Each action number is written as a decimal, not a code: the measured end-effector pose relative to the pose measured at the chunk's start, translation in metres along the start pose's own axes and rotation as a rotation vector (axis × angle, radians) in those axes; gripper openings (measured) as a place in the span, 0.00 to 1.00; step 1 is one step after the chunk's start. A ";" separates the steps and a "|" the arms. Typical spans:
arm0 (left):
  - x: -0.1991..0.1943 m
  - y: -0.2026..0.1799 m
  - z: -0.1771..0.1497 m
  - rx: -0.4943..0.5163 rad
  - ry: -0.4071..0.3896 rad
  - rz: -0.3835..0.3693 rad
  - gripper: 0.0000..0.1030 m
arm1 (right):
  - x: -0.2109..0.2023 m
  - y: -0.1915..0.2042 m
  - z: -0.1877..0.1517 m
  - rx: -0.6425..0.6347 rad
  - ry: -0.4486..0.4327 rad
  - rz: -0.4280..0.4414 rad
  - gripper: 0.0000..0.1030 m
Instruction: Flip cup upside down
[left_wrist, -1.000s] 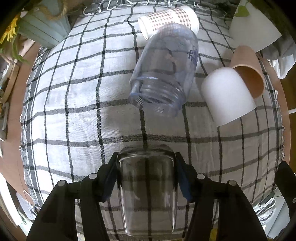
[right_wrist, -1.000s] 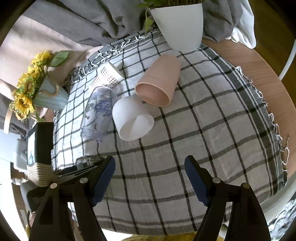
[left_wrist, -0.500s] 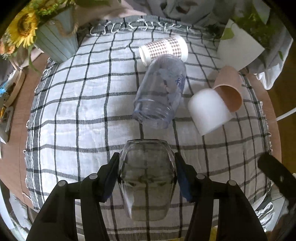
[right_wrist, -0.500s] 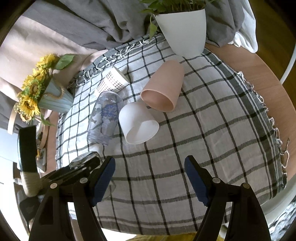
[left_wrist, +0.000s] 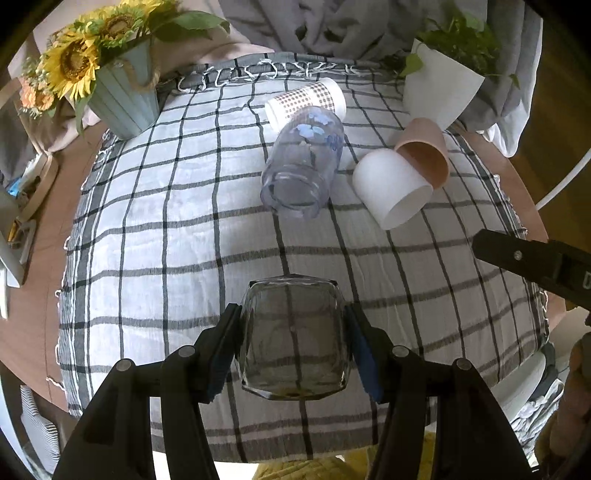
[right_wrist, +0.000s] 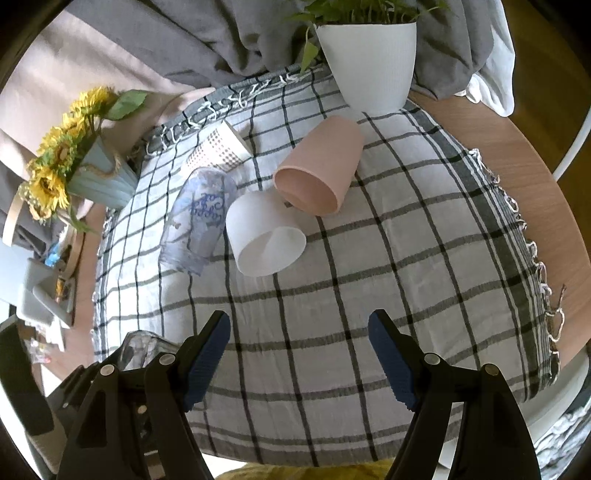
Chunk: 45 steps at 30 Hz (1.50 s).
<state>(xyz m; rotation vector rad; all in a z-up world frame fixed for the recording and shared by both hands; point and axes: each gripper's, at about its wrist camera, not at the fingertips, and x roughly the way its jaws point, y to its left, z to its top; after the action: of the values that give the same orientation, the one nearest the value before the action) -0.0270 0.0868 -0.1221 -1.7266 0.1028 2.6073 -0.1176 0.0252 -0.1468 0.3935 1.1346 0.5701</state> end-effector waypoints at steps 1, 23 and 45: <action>0.000 0.000 -0.001 -0.002 0.002 -0.002 0.55 | 0.001 0.001 -0.001 -0.004 0.004 -0.004 0.75; -0.034 0.016 -0.012 -0.036 -0.089 -0.022 0.89 | -0.025 0.013 -0.010 -0.042 -0.042 -0.025 0.75; -0.120 0.079 -0.024 -0.107 -0.375 0.146 1.00 | -0.118 0.092 -0.065 -0.278 -0.391 -0.035 0.92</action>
<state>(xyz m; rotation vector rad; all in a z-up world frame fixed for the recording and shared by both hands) 0.0382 0.0091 -0.0174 -1.2657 0.0881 3.0419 -0.2349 0.0264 -0.0331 0.2302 0.6753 0.5811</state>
